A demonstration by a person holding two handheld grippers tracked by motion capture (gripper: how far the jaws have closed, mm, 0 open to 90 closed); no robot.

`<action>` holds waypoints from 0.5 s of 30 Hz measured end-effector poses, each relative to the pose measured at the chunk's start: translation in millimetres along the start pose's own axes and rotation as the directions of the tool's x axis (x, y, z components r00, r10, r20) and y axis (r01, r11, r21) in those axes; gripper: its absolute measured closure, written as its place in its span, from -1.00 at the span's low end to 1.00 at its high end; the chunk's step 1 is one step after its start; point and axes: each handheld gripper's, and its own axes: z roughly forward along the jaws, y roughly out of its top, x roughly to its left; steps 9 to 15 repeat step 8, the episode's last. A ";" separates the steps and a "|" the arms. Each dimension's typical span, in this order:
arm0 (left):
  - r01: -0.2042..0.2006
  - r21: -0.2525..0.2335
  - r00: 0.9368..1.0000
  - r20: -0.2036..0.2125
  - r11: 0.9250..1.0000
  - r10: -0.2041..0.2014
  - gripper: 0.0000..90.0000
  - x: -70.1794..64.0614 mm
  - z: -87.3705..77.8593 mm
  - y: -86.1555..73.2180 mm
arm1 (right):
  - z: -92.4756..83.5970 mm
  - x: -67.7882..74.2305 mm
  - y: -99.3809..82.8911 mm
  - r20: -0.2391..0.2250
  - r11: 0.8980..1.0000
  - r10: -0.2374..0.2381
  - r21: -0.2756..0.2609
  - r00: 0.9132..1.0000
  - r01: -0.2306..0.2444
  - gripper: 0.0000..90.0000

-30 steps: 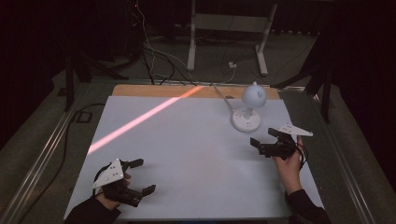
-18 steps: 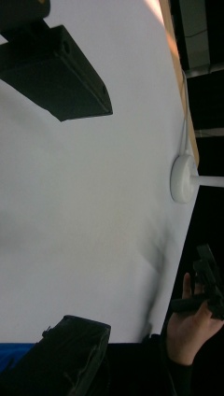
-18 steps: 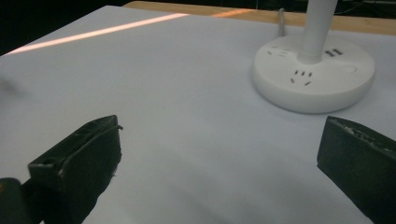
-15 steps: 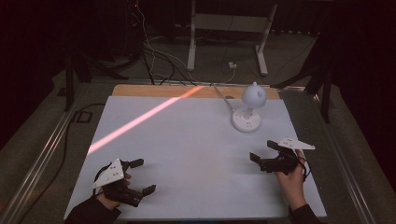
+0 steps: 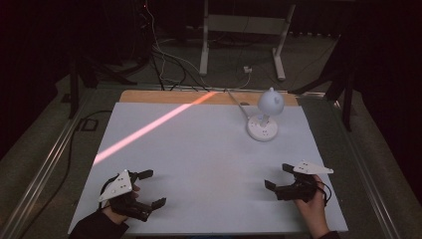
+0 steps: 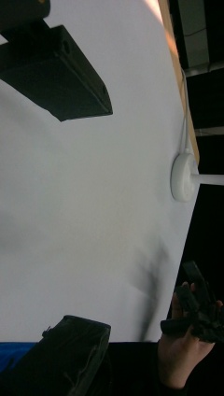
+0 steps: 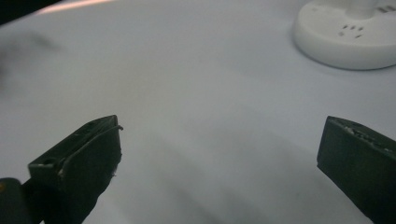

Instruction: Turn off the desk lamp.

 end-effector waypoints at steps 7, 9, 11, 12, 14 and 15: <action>-0.002 0.001 1.000 0.000 1.000 0.002 -0.99 -0.1 0.5 0.2 | 3.9 0.1 -2.2 0.007 0.999 -0.041 0.023 0.999 0.041 -1.00; 0.001 -0.001 1.000 -0.001 1.000 -0.001 -0.99 0.2 0.6 0.1 | 4.1 -0.4 -2.4 0.006 0.999 -0.043 0.024 0.999 0.043 -1.00; 0.001 -0.001 1.000 -0.001 1.000 -0.001 -0.99 0.2 0.6 0.1 | 4.1 -0.4 -2.4 0.006 0.999 -0.043 0.024 0.999 0.043 -1.00; 0.001 -0.001 1.000 -0.001 1.000 -0.001 -0.99 0.2 0.6 0.1 | 4.1 -0.4 -2.4 0.006 0.999 -0.043 0.024 0.999 0.043 -1.00; 0.001 -0.001 1.000 -0.001 1.000 -0.001 -0.99 0.2 0.6 0.1 | 4.1 -0.4 -2.4 0.006 0.999 -0.043 0.024 0.999 0.043 -1.00; 0.001 -0.001 1.000 -0.001 1.000 -0.001 -0.99 0.2 0.6 0.1 | 4.1 -0.4 -2.4 0.006 0.999 -0.043 0.024 0.999 0.043 -1.00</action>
